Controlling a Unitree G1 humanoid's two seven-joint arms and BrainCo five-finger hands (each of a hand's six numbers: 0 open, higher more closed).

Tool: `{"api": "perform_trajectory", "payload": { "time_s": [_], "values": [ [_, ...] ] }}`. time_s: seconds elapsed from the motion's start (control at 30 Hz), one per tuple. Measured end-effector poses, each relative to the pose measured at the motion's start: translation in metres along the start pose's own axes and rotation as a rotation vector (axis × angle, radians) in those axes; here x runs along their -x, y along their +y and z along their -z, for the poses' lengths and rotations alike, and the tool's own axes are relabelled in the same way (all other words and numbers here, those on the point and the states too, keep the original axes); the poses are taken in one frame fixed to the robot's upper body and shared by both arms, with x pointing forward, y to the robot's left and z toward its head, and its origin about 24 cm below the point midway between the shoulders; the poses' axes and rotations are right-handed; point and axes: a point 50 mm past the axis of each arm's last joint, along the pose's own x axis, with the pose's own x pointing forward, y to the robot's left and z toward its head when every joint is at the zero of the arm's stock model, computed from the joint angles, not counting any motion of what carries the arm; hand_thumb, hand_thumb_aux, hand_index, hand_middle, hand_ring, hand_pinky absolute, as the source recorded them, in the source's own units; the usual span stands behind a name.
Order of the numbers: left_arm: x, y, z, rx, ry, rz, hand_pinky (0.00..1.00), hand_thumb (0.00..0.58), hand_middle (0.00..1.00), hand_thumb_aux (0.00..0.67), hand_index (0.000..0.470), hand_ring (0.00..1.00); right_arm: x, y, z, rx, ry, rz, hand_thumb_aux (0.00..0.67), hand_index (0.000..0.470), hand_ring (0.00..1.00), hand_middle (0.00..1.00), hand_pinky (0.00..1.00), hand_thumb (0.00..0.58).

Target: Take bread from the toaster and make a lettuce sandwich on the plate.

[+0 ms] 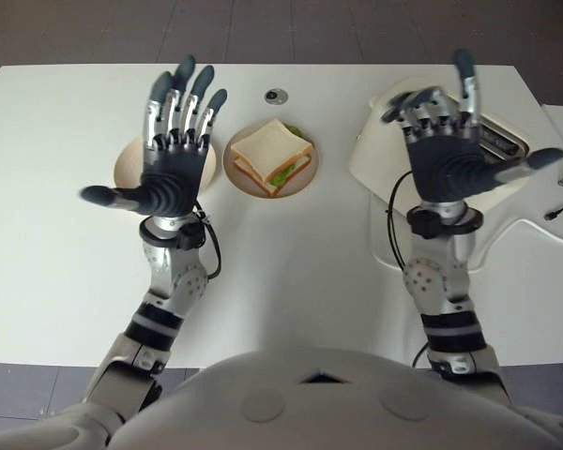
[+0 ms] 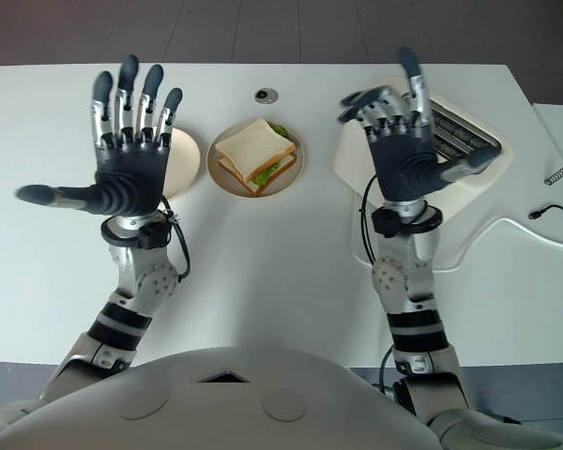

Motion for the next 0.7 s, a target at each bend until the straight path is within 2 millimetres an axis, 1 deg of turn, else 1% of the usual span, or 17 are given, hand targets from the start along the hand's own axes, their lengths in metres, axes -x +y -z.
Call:
{"api": "perform_trajectory", "payload": {
  "time_s": [0.03, 0.17, 0.33, 0.5, 0.7],
  "values": [
    [0.001, 0.0, -0.001, 0.04, 0.004, 0.011, 0.0, 0.0, 0.0, 0.0, 0.0, 0.0, 0.003, 0.0, -0.001, -0.057, 0.007, -0.008, 0.0, 0.0, 0.0, 0.0, 0.0, 0.0],
    [0.002, 0.007, -0.001, 0.104, 0.014, 0.01, 0.0, 0.0, 0.0, 0.0, 0.0, 0.0, 0.012, 0.005, 0.001, -0.143, 0.054, -0.055, 0.0, 0.0, 0.0, 0.0, 0.0, 0.0],
    [0.002, 0.009, 0.001, 0.119, 0.014, 0.002, 0.0, 0.0, 0.0, 0.0, 0.0, 0.0, 0.013, 0.012, 0.004, -0.188, 0.064, -0.096, 0.0, 0.0, 0.0, 0.0, 0.0, 0.0],
    [0.003, 0.01, 0.004, 0.134, 0.034, -0.007, 0.0, 0.0, 0.0, 0.0, 0.0, 0.0, 0.015, 0.014, 0.007, -0.217, 0.065, -0.114, 0.0, 0.0, 0.0, 0.0, 0.0, 0.0],
    [0.004, 0.011, 0.0, 0.148, 0.029, -0.022, 0.0, 0.0, 0.0, 0.0, 0.0, 0.0, 0.018, 0.018, 0.012, -0.247, 0.076, -0.123, 0.0, 0.0, 0.0, 0.0, 0.0, 0.0]
  ]
}}
